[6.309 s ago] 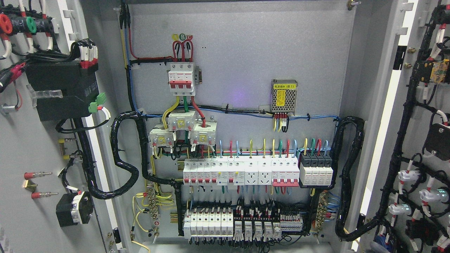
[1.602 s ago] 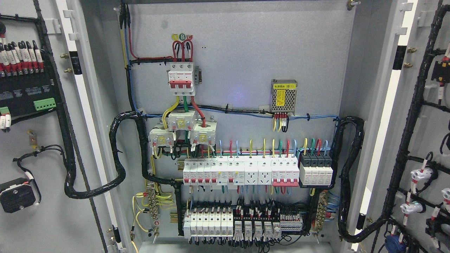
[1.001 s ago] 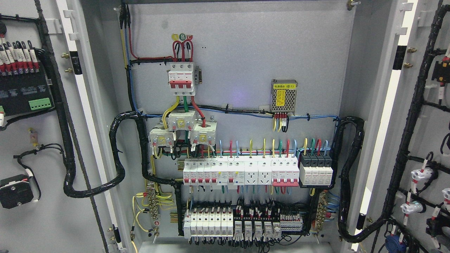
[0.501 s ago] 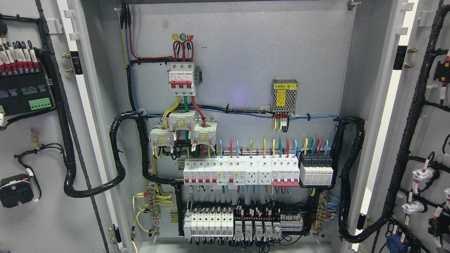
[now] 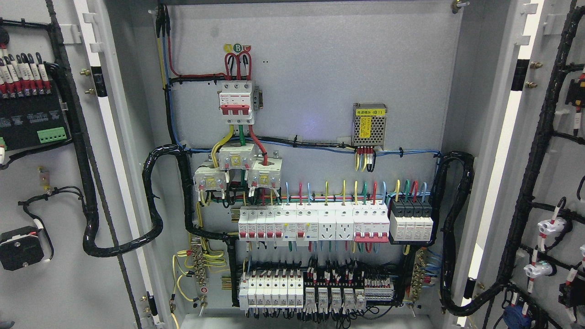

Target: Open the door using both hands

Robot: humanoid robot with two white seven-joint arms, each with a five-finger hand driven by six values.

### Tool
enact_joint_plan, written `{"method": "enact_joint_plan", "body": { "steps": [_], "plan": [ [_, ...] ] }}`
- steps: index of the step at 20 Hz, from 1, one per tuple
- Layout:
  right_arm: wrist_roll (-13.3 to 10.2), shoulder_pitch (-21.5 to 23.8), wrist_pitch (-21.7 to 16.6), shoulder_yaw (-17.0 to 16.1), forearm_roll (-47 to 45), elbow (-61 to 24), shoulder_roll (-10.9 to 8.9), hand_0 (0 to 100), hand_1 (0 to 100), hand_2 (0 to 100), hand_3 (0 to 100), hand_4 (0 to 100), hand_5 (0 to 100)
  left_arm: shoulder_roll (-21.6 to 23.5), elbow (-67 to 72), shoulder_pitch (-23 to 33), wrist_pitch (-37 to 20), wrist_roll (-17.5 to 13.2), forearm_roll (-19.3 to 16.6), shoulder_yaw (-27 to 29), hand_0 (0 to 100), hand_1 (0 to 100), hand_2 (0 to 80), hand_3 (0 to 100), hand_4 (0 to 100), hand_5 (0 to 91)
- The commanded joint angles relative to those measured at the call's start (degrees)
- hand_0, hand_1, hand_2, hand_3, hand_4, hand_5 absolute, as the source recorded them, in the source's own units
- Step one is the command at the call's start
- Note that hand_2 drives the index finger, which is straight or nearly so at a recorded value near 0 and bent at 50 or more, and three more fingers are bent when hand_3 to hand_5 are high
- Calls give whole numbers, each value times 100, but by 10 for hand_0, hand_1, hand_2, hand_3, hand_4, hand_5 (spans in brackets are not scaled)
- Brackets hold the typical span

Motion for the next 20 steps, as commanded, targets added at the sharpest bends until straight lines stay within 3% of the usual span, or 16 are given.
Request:
{"method": "enact_joint_plan", "body": {
  "steps": [1,13,18,20],
  "plan": [
    [13,-51,0,-41,-88,342,-74,0,0,0,0,0,0,99,-195,52,-222,8,169,-220,0,0,0,0,42,0],
    [4,-33,0,-129,-124,44,-57,0,0,0,0,0,0,134,-740,509,-723,8,310,-493,0,0,0,0,42,0],
    [4,28,0,-33,-132,-255,-74,0,0,0,0,0,0,161,-986,729,-926,17,504,-573,0,0,0,0,42,0],
    [4,46,0,151,-124,-378,-74,0,0,0,0,0,0,169,-1039,755,-996,17,513,-590,0,0,0,0,42,0]
  ]
}}
